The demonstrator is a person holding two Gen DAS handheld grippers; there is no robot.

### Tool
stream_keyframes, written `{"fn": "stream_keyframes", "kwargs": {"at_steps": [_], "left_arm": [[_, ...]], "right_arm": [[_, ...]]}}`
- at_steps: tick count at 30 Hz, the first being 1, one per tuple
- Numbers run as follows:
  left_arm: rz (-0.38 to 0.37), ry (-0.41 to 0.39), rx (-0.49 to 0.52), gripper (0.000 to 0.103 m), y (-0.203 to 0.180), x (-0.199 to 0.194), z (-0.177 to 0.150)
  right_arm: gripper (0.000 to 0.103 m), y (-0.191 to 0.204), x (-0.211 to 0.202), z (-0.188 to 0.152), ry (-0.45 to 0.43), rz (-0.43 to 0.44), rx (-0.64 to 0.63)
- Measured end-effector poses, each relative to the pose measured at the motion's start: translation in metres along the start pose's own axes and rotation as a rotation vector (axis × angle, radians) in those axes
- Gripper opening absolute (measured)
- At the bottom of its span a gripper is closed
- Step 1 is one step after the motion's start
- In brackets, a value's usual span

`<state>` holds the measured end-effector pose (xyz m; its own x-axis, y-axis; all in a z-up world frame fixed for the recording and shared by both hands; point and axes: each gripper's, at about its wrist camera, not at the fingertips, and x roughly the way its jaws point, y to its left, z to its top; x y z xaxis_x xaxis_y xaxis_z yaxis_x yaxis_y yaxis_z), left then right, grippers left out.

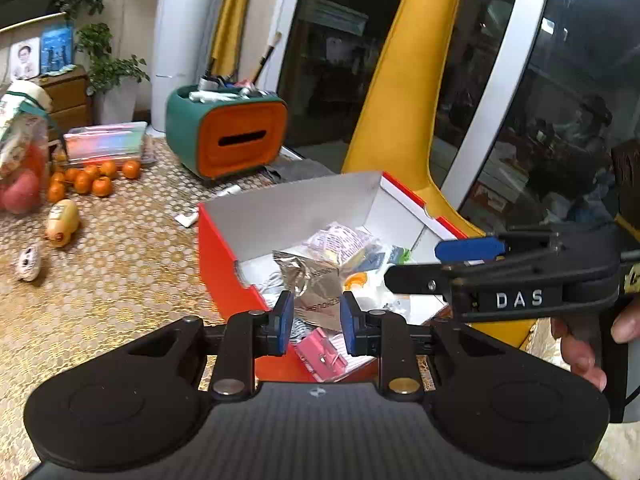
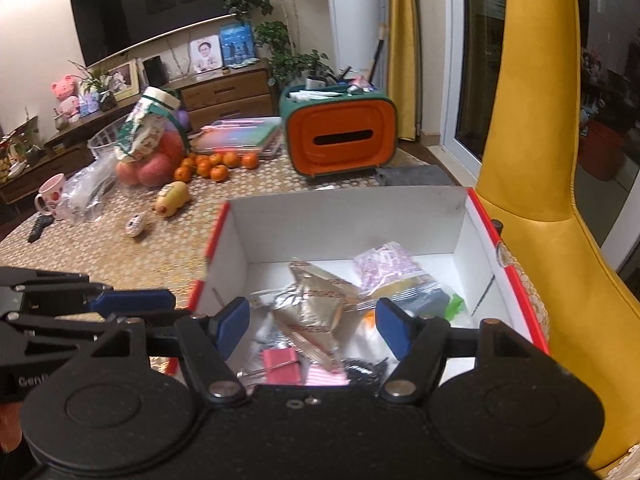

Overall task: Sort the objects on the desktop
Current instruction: 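Open both tools to release the clip and printed bag in the box, then move both tools back over the table toward the plush and yellow toy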

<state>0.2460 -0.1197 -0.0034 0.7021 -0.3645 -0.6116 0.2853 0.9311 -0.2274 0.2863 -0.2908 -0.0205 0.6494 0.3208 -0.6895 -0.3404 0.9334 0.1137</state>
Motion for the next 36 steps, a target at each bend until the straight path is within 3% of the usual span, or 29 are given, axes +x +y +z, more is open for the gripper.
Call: {"fn": "stream_keyframes", "kwargs": {"at_steps": [15,18,20,21,29,36], "left_arm": [[0.113,-0.066,-0.039,0.024,0.043,-0.058,-0.029],[0.133,-0.076,-0.061,0.034,0.059,-0.067,-0.037],[0.153,-0.085,-0.071,0.064,0.069,-0.073,-0.041],[0.163,-0.095,-0.077,0.066,0.074,-0.077,-0.044],[0.224,-0.134,-0.088,0.072,0.107,-0.094,-0.056],[0.249,-0.115,-0.118,0.079,0.137,-0.089,-0.063]], "right_arm": [[0.075,0.055,-0.012,-0.005,-0.04,0.095,-0.036],[0.077,0.069,-0.01,-0.004,-0.045,0.115,-0.058],[0.077,0.079,-0.008,-0.004,-0.047,0.125,-0.07],[0.078,0.085,-0.005,-0.003,-0.048,0.131,-0.077],[0.081,0.12,0.016,0.0,-0.044,0.159,-0.113],[0.087,0.145,0.041,0.009,-0.022,0.171,-0.141]]}}
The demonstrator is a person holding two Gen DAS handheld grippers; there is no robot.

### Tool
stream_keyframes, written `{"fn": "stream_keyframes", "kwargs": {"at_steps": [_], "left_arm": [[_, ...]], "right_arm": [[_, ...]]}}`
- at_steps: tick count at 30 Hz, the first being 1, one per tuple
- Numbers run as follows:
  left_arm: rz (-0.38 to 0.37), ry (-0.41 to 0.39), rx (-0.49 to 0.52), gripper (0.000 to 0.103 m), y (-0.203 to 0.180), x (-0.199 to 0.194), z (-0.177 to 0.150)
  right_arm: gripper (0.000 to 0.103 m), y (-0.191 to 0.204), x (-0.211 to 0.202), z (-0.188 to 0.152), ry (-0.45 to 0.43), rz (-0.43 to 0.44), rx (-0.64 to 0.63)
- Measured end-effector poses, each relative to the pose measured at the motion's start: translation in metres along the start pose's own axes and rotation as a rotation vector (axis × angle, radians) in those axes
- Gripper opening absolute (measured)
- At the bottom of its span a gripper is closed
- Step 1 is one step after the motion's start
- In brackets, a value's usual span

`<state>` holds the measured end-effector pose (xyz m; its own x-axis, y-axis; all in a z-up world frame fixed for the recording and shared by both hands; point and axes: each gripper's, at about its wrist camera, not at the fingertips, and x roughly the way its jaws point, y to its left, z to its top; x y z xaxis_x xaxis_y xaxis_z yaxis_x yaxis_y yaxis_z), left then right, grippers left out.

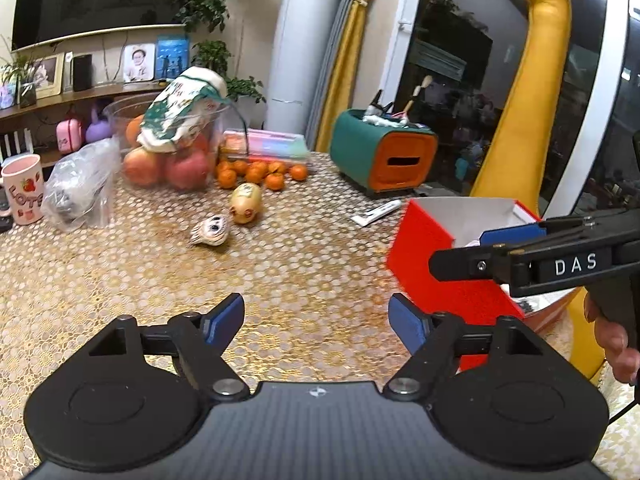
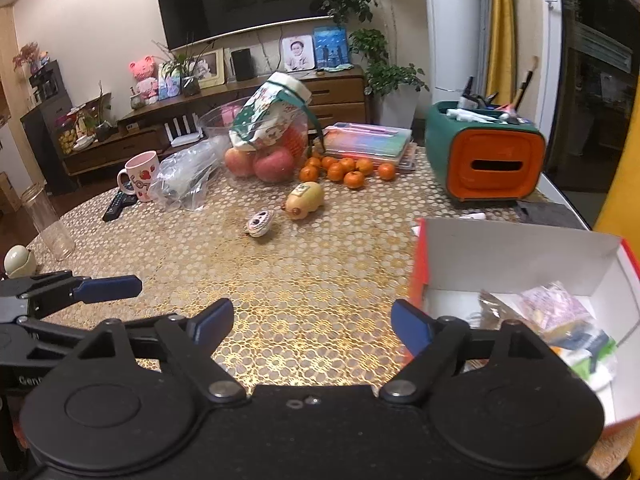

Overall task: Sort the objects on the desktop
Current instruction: 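Move both tools back over the table toward the plush and yellow toy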

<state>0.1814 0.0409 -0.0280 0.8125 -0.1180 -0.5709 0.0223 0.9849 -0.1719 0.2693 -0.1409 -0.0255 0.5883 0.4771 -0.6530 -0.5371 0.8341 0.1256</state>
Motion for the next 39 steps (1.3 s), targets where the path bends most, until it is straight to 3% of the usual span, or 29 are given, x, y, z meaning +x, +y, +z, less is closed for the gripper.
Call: {"fn": "stream_keyframes", "kwargs": {"at_steps": [12,15,27,39], "left_arm": [[0.039,0.043,-0.026,0.09,0.044,0.041,0.004],[0.049,0.048,-0.035,0.103,0.055,0.054,0.006],[0.09,0.072,-0.053,0.103,0.096,0.115,0.02],[0.083,0.069,-0.021,0.103,0.107,0.184,0.039]], "right_arm": [[0.093,0.014,0.06,0.034,0.013,0.002,-0.007],[0.094,0.013,0.078,0.045,0.016,-0.005,-0.005],[0.096,0.011,0.157,0.08,0.062,-0.049,-0.021],[0.096,-0.003,0.237,0.109,0.105,-0.096,0.036]]}}
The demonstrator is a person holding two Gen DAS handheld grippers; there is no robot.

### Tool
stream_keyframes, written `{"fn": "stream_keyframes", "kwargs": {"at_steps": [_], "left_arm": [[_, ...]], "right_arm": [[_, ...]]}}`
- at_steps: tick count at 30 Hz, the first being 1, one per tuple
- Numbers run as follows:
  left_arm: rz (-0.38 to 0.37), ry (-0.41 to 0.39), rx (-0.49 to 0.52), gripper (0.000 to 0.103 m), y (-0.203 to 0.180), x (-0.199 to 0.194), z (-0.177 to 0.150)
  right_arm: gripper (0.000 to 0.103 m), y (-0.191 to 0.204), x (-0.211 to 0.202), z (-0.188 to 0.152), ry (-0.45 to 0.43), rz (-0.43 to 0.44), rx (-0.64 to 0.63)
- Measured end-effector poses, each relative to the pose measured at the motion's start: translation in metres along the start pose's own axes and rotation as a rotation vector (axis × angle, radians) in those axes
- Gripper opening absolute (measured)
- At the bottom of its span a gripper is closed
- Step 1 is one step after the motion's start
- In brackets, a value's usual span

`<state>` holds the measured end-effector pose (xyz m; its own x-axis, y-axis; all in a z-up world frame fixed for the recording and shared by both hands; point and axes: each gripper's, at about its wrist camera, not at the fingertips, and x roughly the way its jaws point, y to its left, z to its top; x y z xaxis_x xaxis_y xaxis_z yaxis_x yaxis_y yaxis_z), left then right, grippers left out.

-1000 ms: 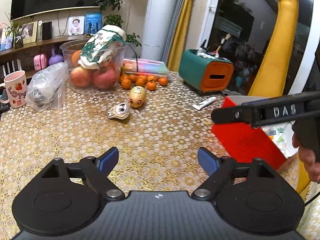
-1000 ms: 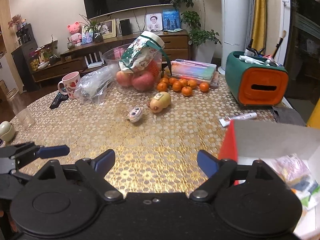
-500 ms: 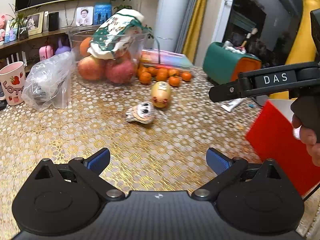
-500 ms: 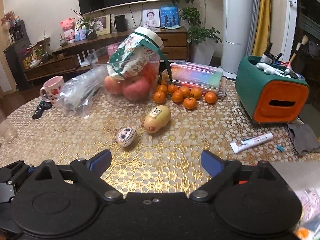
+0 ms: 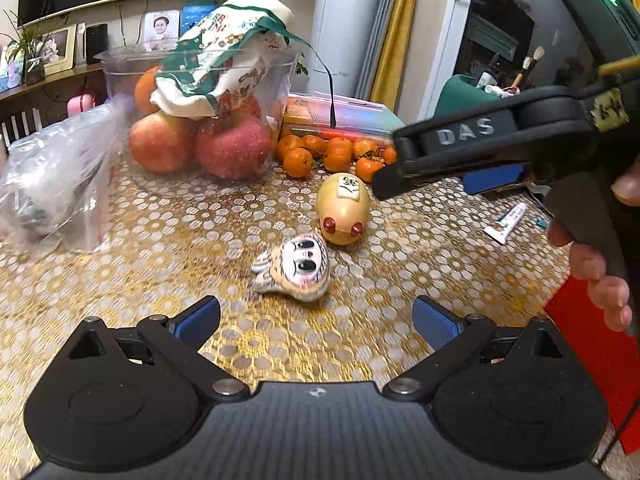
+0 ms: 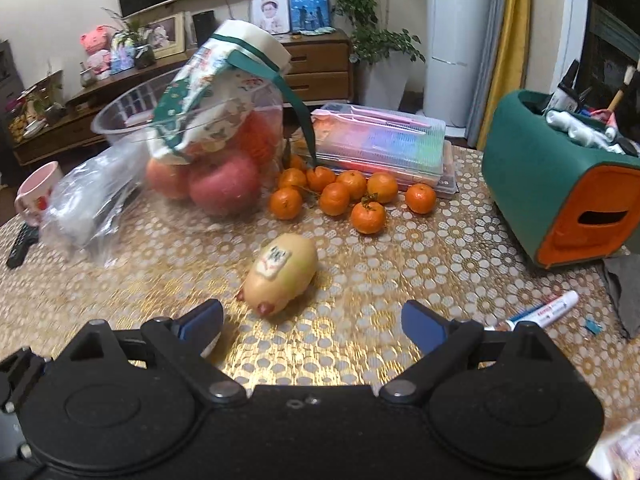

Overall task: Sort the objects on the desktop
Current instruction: 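Move both tools back over the table toward the plush and yellow toy, then close the left tool on the cartoon plush while the right tool grasps the yellow egg toy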

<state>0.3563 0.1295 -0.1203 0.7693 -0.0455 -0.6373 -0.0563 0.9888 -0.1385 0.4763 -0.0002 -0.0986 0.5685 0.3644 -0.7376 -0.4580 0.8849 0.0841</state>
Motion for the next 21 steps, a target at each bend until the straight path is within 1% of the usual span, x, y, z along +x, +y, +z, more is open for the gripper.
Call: {"fn": "stream_keyframes", "kwargs": {"at_steps": [9,14,21], "left_arm": [[0.011,0.019,0.004,0.103,0.011,0.042,0.008],[0.015,0.01,-0.012,0.103,0.015,0.05,0.008],[0.014,-0.02,0.005,0.101,0.014,0.056,0.011]], "right_arm": [[0.095,0.011,0.051,0.017,0.028,-0.01,0.012],[0.094,0.015,0.068,0.019,0.042,-0.02,0.013],[0.089,0.015,0.081,0.019,0.058,-0.032,0.012]]}}
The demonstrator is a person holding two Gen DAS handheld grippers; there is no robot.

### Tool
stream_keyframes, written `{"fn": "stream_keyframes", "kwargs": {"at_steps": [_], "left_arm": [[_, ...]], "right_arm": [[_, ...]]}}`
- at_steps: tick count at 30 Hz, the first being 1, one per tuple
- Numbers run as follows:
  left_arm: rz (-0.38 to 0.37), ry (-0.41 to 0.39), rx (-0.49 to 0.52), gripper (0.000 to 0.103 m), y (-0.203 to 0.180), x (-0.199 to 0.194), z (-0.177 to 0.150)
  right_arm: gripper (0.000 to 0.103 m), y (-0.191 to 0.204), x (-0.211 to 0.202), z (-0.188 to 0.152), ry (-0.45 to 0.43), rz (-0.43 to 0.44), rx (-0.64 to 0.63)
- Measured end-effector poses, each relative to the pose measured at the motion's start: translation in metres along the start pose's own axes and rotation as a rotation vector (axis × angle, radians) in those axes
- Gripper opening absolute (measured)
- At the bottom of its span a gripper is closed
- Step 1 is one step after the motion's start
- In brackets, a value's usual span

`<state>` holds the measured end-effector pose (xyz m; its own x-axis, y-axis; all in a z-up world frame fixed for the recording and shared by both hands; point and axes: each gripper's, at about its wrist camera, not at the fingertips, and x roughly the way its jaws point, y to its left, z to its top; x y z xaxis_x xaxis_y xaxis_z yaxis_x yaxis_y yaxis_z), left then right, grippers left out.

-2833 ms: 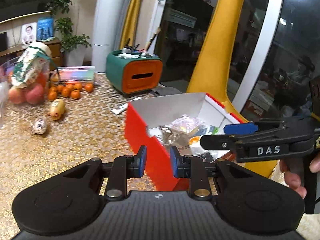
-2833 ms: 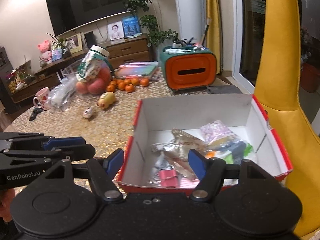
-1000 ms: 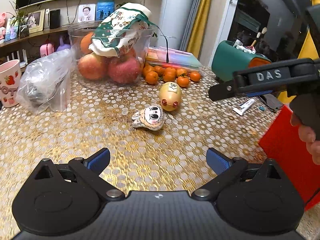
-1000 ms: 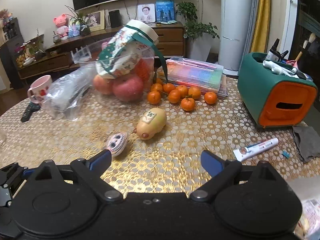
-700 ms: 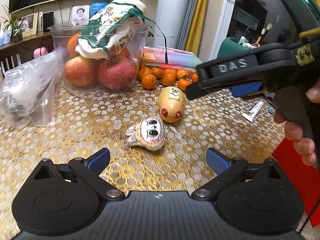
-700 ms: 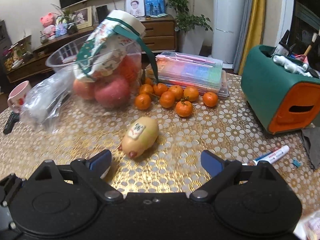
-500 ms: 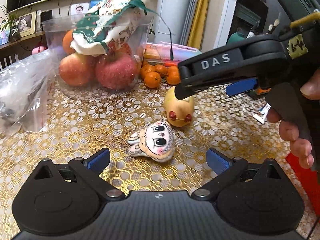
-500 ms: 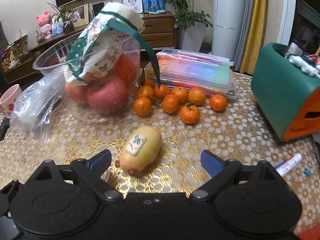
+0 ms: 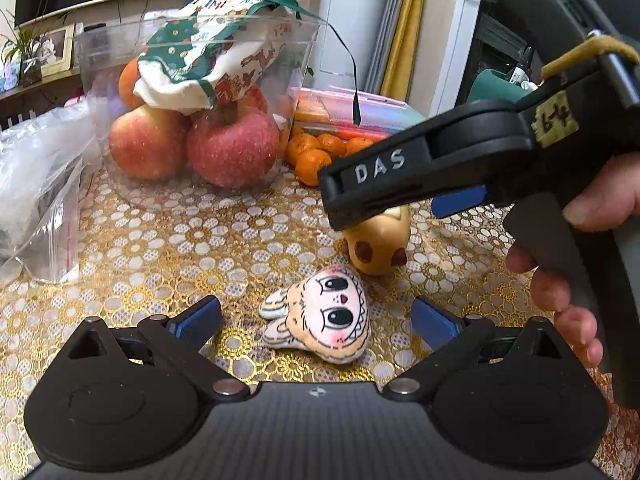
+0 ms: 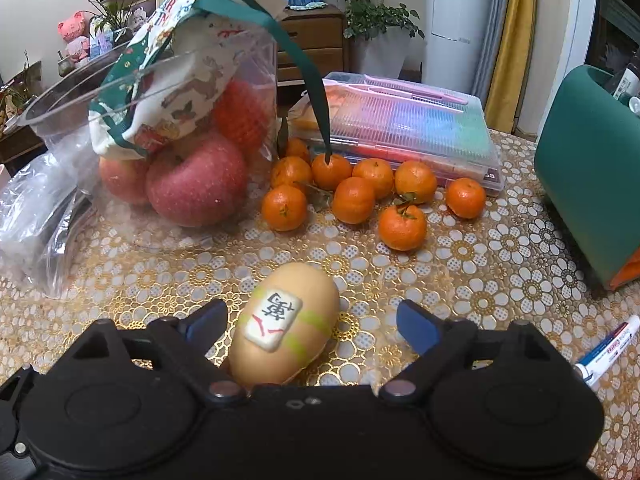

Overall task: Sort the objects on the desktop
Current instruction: 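Close the left tool on the cartoon plush while the right tool grasps the yellow egg toy, then carry the plush and yellow egg toy with both tools over the shoebox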

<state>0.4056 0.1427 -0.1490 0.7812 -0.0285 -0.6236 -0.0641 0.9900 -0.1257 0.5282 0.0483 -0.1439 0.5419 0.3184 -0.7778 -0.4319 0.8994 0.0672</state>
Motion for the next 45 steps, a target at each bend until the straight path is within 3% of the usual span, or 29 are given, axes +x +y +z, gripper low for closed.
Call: {"fn": "stream_keyframes", "kwargs": {"at_steps": [5,8,10,17,32,45], "left_arm": [[0.003,-0.008,0.002,0.071,0.0,0.003,0.001],[0.003,-0.012,-0.002,0.059,0.0,0.001,0.0],[0.009,-0.013,-0.005,0.056,0.0,0.001,0.0],[0.017,-0.016,-0.008,0.051,-0.001,-0.003,-0.003],[0.025,-0.021,-0.025,0.049,-0.004,-0.035,-0.003],[-0.007,-0.008,-0.056,0.049,-0.016,-0.097,-0.005]], "right_arm": [[0.082,0.002,0.005,-0.001,0.014,0.006,-0.008],[0.077,0.003,0.006,-0.002,0.021,0.014,-0.007],[0.073,0.003,0.006,-0.003,0.023,0.02,-0.005],[0.054,0.008,0.003,-0.003,0.027,0.037,-0.009],[0.051,0.009,-0.038,-0.017,0.024,0.043,-0.039],[0.051,0.006,-0.107,-0.047,0.023,0.094,-0.072]]}}
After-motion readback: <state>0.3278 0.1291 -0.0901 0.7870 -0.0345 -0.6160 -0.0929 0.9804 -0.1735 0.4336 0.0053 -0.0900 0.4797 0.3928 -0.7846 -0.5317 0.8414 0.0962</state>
